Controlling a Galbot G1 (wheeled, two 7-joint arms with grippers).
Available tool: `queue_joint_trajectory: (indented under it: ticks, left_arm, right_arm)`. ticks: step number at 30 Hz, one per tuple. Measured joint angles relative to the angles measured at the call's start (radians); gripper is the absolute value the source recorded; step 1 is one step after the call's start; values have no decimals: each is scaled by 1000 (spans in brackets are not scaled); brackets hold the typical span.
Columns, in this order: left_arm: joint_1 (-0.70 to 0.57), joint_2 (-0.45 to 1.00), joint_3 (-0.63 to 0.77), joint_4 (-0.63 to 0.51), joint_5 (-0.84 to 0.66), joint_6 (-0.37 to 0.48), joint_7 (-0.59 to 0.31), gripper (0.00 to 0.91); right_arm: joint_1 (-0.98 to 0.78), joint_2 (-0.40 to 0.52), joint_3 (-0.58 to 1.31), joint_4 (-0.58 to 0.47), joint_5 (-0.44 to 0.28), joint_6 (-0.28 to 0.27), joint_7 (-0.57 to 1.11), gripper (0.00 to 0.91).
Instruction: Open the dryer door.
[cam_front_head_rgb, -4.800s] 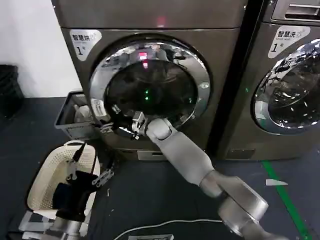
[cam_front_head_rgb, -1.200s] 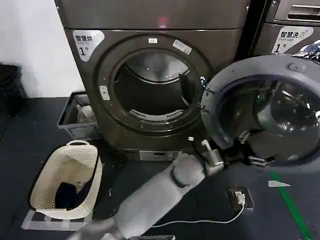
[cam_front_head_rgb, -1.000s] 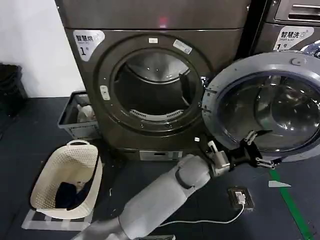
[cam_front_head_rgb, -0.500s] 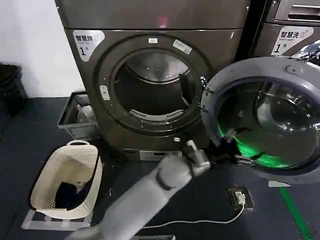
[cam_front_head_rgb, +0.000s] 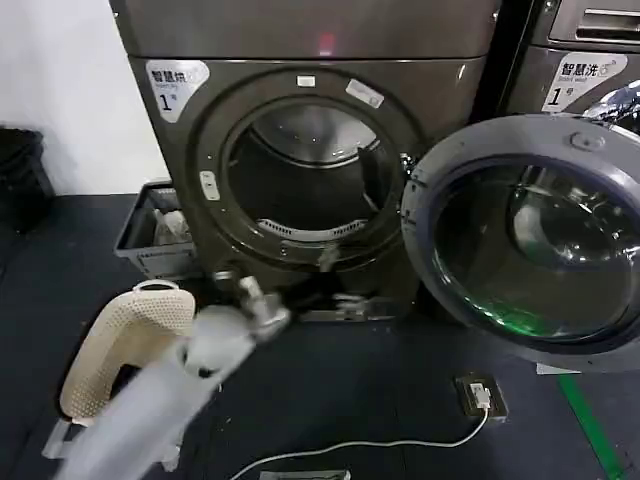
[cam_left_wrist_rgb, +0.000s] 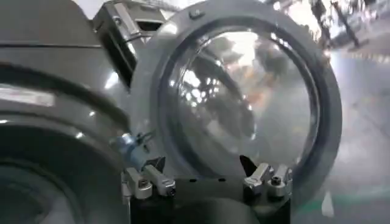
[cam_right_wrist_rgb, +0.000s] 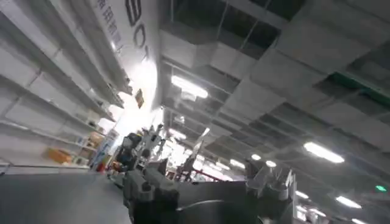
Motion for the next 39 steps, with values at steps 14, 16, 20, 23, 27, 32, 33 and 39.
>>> queue_joint_trajectory:
  ticks: [14, 16, 20, 23, 27, 32, 33, 39]
  left_arm:
    - [276, 455, -334, -21, 453, -447, 84, 907]
    - [287, 518, -370, 1, 525, -535, 70, 907]
    - [298, 606, -443, 37, 699, -722, 17, 907]
    - [314, 629, -510, 49, 878, -774, 67, 907]
    - [318, 645, -575, 48, 1079, -775, 76, 907]
    - [310, 683, -598, 28, 1272, -775, 61, 907]
    - [311, 690, -600, 25, 1287, -775, 61, 907]
    - [316, 720, -596, 18, 1304, -774, 60, 907]
  right_arm:
    - [90, -84, -154, -83, -3, 14, -6, 907]
    - [93, -85, -166, -90, 18, 24, -13, 907]
    - [90, -75, -182, -81, 95, 27, -35, 907]
    - [93, -68, -190, -65, 130, 25, -38, 907]
    - [94, -62, -202, -55, 146, 26, -40, 907]
    - [98, -52, -211, -52, 146, 33, -41, 907]
    - [98, -49, -213, -50, 145, 32, -41, 907]
    - [102, -30, -228, -37, 148, 41, -42, 907]
